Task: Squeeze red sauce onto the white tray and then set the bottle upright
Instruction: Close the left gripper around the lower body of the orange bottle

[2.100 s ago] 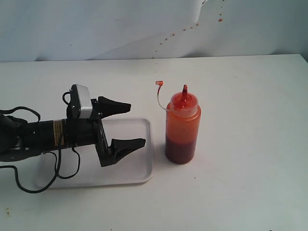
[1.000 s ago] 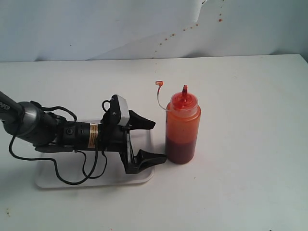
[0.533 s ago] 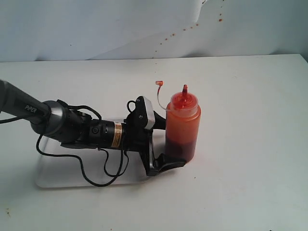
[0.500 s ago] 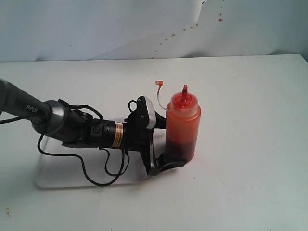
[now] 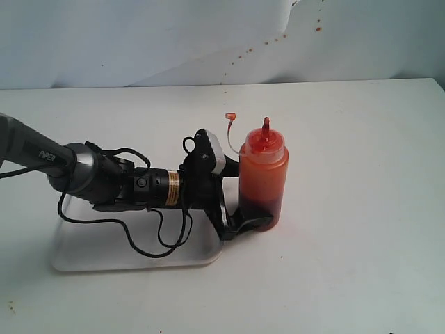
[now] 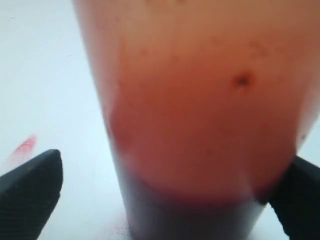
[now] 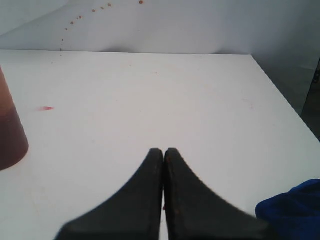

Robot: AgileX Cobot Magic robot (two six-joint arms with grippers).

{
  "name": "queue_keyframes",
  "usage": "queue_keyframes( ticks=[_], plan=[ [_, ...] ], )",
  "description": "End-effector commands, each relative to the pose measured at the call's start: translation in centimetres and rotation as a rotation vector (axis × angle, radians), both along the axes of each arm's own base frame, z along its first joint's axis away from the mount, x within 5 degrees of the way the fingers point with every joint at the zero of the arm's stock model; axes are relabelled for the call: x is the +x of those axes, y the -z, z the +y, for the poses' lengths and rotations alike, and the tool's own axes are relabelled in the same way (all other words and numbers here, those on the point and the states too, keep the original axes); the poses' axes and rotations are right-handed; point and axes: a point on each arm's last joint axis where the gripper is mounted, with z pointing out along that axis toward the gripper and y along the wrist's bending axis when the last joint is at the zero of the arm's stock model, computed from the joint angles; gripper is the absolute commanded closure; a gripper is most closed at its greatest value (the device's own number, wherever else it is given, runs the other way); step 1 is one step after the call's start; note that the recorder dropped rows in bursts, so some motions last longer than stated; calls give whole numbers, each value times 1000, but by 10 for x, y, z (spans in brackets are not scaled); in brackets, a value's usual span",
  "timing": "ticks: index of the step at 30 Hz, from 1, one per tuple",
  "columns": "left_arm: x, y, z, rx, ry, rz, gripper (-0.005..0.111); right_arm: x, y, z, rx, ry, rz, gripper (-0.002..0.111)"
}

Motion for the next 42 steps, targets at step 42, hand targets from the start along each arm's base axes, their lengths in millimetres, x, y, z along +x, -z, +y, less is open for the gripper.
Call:
queue_keyframes(
  ticks=[42],
  plan=[
    [7, 20, -41, -119, -39, 44, 3, 0, 1, 0, 2, 6, -6, 108]
  ],
)
